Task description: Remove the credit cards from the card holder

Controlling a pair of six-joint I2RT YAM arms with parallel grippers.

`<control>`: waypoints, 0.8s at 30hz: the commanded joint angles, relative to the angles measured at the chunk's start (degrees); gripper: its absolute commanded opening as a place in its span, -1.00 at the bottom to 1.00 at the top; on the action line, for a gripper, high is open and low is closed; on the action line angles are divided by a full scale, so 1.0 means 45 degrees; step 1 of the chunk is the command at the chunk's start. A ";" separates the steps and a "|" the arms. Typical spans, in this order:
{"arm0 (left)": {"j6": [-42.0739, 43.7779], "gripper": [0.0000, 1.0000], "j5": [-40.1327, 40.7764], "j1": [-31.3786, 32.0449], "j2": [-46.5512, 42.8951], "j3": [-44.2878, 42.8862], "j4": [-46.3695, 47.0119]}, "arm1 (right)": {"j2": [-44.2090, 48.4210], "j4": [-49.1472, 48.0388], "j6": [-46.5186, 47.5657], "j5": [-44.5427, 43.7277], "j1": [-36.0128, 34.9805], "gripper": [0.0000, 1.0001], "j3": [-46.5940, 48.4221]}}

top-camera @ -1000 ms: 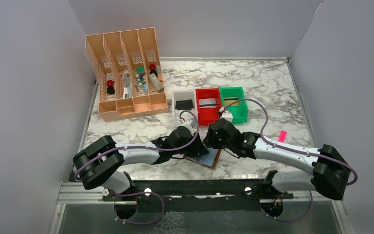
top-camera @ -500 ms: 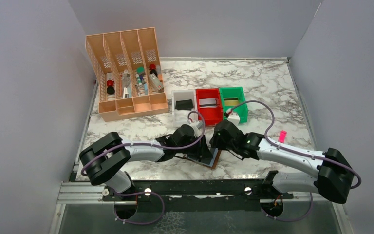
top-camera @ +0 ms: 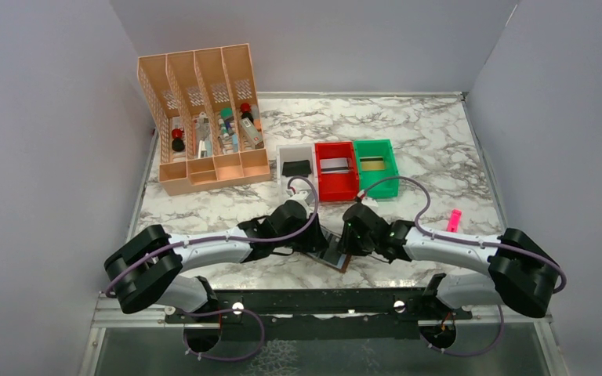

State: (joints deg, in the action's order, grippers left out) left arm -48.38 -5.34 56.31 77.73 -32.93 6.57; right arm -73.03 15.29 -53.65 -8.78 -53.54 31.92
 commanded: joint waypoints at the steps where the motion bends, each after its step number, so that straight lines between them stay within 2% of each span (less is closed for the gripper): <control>1: 0.0165 -0.10 0.0698 -0.0051 -0.0094 -0.0050 -0.0187 | -0.0536 -0.0465 -0.0079 0.0154 0.0022 -0.41 -0.0421; 7: 0.0507 -0.08 0.0323 -0.0049 0.0507 -0.0447 -0.0023 | -0.1629 -0.0959 0.0030 -0.0363 0.0022 -0.49 -0.0498; 15: 0.0400 -0.02 0.2121 -0.0333 0.0609 -0.0853 -0.1871 | -0.2041 -0.2258 0.1277 -0.0721 0.0023 -0.50 -0.0893; 24: 0.1282 0.12 0.1771 -0.0669 0.0292 -0.1086 -0.1552 | -0.2180 -0.2354 0.1598 -0.0997 0.0052 -0.50 -0.0863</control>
State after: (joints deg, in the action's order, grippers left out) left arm -45.56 1.21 53.82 79.68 -35.99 0.10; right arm -79.79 -1.13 -49.19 -9.13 -53.52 30.96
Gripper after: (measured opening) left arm 0.547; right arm 0.250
